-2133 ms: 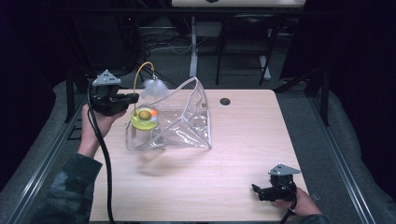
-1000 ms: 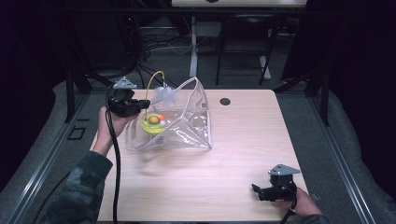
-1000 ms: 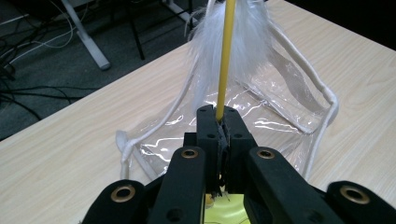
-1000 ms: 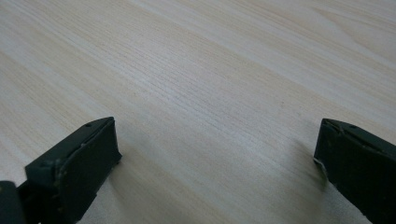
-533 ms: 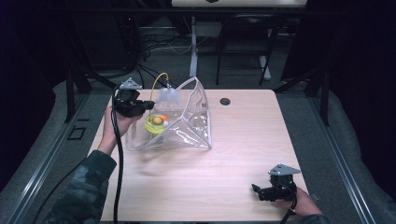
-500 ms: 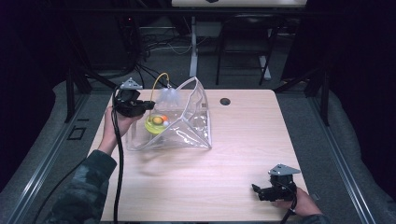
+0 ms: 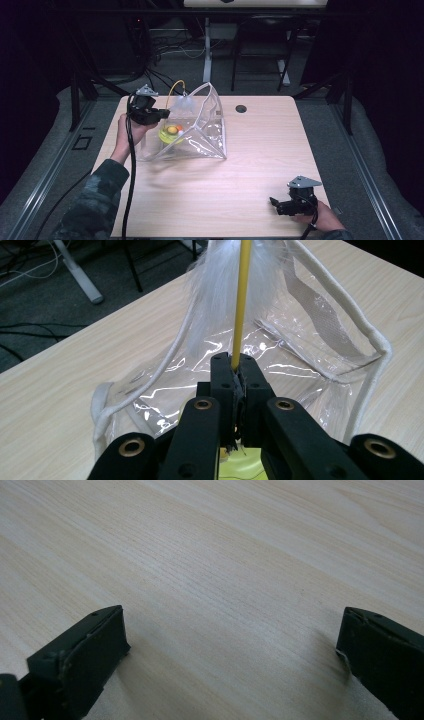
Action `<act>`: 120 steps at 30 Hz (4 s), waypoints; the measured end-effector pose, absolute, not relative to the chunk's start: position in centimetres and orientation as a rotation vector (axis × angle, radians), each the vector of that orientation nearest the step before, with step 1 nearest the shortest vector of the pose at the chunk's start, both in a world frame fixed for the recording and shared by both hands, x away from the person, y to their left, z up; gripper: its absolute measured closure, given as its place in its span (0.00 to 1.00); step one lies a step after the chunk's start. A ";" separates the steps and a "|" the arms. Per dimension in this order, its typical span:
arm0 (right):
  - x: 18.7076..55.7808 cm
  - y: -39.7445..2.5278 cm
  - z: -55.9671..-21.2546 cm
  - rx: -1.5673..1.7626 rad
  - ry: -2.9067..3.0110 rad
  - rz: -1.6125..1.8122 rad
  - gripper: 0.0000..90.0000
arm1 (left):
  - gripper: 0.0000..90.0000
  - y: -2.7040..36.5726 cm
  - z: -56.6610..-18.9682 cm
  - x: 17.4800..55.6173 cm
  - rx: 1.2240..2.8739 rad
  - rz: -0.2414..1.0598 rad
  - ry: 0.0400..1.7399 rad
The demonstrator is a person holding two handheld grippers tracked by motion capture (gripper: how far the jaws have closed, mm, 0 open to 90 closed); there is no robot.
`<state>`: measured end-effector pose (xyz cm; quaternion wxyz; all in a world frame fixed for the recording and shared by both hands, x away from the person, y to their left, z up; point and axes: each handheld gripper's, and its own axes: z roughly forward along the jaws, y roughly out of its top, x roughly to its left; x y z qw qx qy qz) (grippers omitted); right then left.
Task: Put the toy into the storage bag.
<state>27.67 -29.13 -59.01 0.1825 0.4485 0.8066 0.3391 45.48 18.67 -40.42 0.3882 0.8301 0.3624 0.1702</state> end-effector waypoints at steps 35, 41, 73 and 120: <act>27.7 -29.2 -59.0 1.264 2.277 0.947 0.00 | 0.98 17.8 -44.4 47.8 2.156 0.370 0.988; 27.7 -29.2 -59.0 1.262 2.278 0.945 0.00 | 0.98 17.7 -44.9 47.9 2.153 0.369 1.005; 27.8 -29.2 -59.0 1.249 2.287 0.952 0.00 | 0.42 19.1 -42.0 45.1 2.069 0.421 1.028; 27.8 -29.2 -59.0 1.249 2.293 0.954 0.00 | 0.03 28.2 -47.0 35.0 2.053 0.489 1.204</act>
